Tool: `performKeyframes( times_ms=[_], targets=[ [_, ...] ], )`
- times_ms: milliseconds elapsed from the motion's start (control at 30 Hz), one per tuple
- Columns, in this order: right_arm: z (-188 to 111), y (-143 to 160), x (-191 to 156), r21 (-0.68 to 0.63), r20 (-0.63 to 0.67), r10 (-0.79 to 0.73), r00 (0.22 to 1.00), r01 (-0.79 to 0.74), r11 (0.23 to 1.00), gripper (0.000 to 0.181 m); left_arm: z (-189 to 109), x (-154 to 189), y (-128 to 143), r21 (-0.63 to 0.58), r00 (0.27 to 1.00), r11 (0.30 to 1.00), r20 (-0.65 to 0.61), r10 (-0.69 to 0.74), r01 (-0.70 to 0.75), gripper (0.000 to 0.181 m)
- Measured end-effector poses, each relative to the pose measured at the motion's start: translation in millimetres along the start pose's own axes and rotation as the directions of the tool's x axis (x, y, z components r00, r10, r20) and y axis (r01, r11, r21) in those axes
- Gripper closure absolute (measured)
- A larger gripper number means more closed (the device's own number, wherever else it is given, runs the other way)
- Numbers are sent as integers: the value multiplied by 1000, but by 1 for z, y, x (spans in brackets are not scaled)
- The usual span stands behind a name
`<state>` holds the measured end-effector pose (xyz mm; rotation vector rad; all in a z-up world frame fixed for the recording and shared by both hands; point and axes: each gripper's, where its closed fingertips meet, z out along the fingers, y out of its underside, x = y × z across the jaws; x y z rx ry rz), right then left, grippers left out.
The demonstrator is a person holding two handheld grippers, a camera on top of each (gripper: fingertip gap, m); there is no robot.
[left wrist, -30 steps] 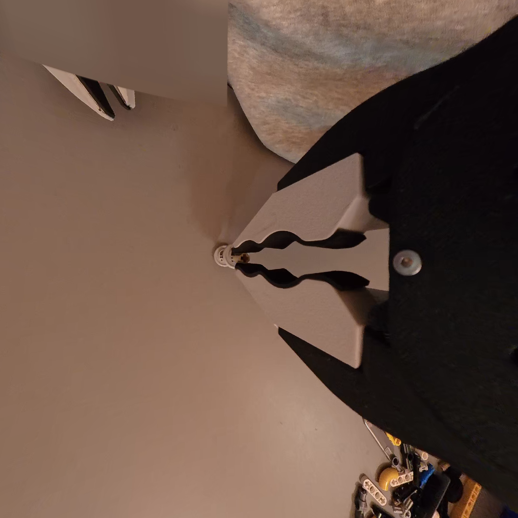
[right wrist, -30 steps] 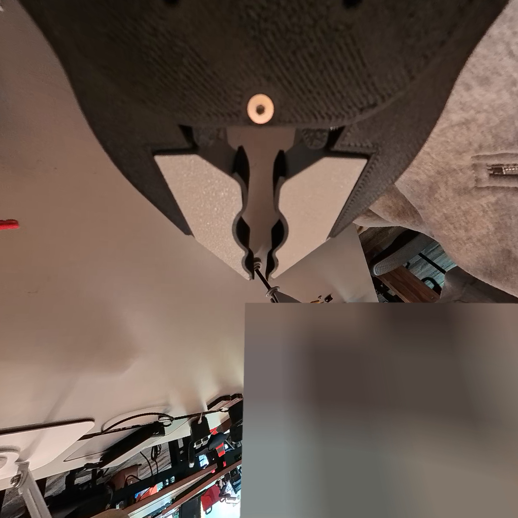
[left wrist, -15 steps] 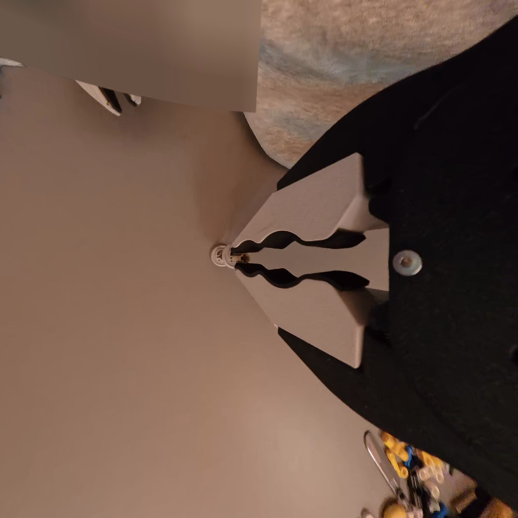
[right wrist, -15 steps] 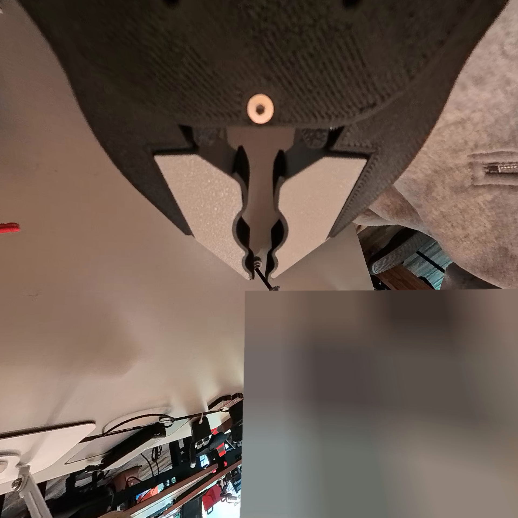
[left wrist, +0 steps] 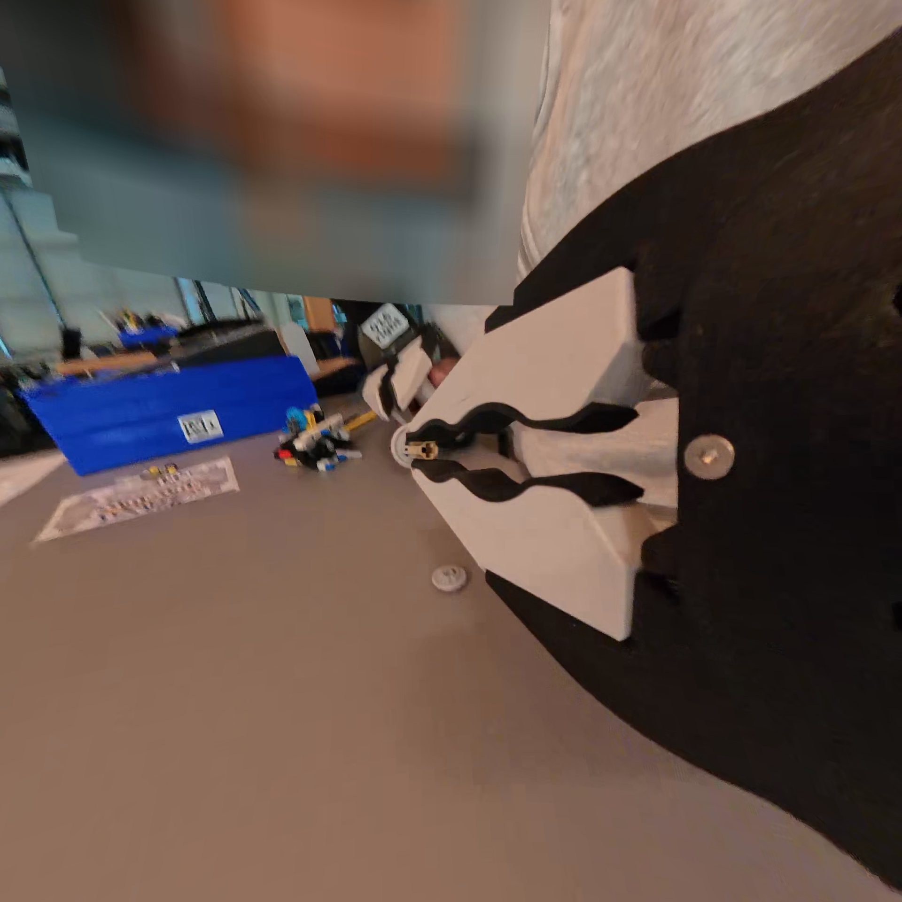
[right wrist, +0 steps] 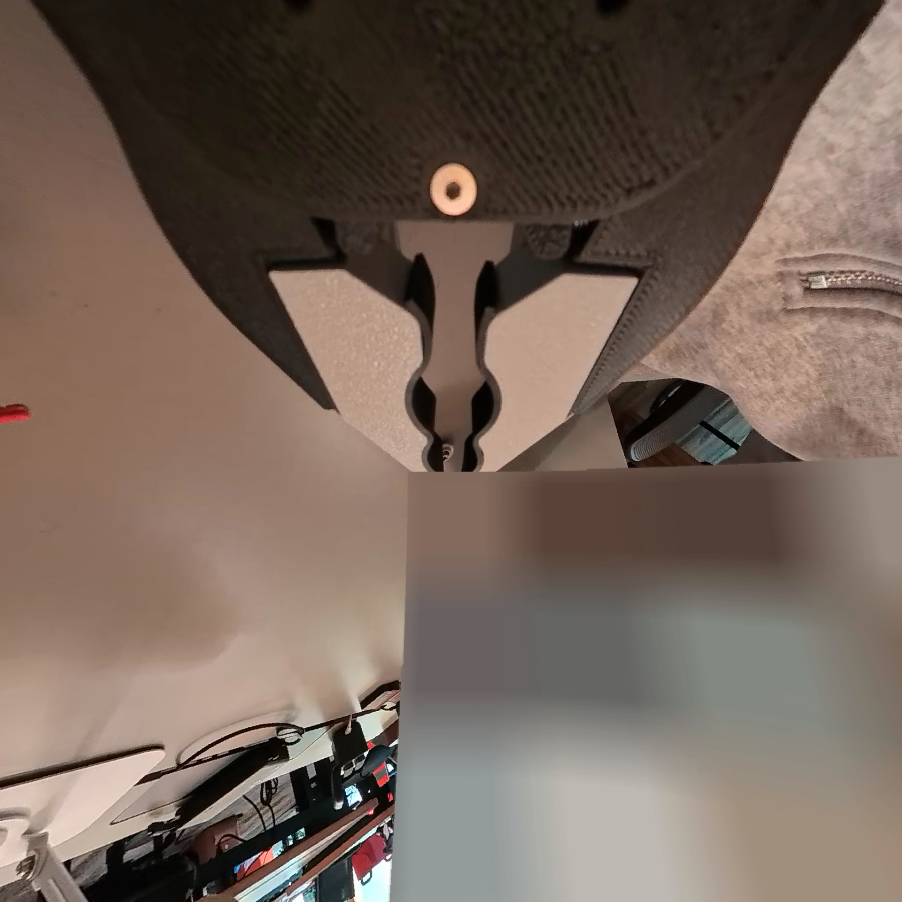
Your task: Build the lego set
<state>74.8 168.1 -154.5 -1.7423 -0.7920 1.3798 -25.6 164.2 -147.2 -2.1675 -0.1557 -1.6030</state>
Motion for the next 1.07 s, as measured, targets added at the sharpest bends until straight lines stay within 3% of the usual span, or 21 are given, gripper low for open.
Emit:
performKeyframes(
  times_ms=[100,200,1067],
  targets=[
    [0,0,0,1,1,4,1000,-4,1000,176,-3,19,-9,69,985,996,-167,-41,53,176],
    [0,0,0,1,1,2,1000,-2,1000,176,-4,27,-11,85,972,995,-231,-39,60,176],
    [0,-1,0,6,7,16,1000,-16,1000,176,-3,52,-15,111,944,994,-328,14,24,176]
  ],
)
